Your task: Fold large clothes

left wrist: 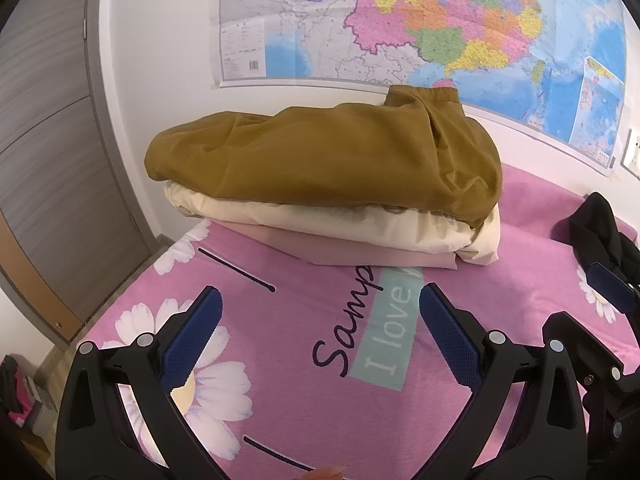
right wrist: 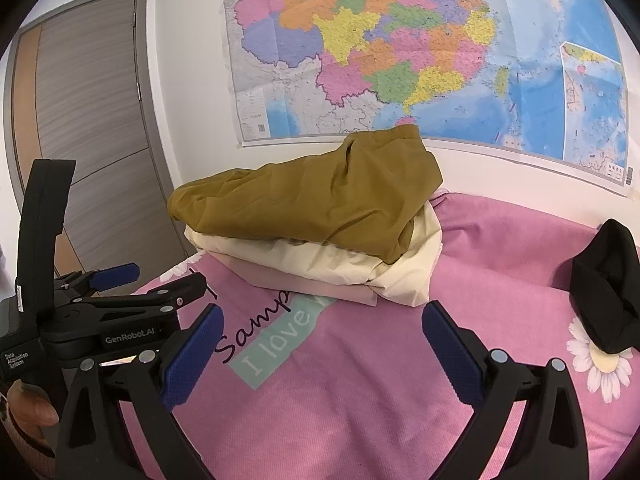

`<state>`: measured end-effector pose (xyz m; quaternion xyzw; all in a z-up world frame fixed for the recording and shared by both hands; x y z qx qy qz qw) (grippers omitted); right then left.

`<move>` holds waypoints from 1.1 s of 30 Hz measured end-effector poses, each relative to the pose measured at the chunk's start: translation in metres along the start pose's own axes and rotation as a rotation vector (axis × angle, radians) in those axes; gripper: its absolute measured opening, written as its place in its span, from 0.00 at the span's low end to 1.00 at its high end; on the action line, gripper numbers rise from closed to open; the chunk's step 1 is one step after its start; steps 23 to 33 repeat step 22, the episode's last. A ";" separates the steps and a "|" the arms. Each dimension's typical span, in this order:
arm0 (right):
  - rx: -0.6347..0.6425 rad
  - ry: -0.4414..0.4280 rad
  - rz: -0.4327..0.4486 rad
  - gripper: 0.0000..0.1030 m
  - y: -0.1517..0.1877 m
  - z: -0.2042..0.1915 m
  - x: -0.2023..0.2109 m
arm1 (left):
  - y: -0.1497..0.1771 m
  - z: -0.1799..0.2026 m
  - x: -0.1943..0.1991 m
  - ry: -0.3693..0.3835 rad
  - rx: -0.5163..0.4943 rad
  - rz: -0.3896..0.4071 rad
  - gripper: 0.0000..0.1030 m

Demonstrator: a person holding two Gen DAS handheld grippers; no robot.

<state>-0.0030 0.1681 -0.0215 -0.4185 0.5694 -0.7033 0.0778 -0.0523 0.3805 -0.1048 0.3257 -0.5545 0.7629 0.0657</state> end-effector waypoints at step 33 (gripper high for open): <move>-0.020 0.007 0.004 0.94 0.000 0.006 0.004 | 0.003 0.009 -0.007 0.049 0.005 -0.018 0.95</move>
Point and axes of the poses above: each gripper's, at about its wrist camera, not at the fingertips, and x roughly against the way its jaws point, z to its right, y to its underside, the point moved 8 cm from there along -x, roughly the way its jaws point, and after that the axes turned 15 degrees about y, right-handed, at the moved point
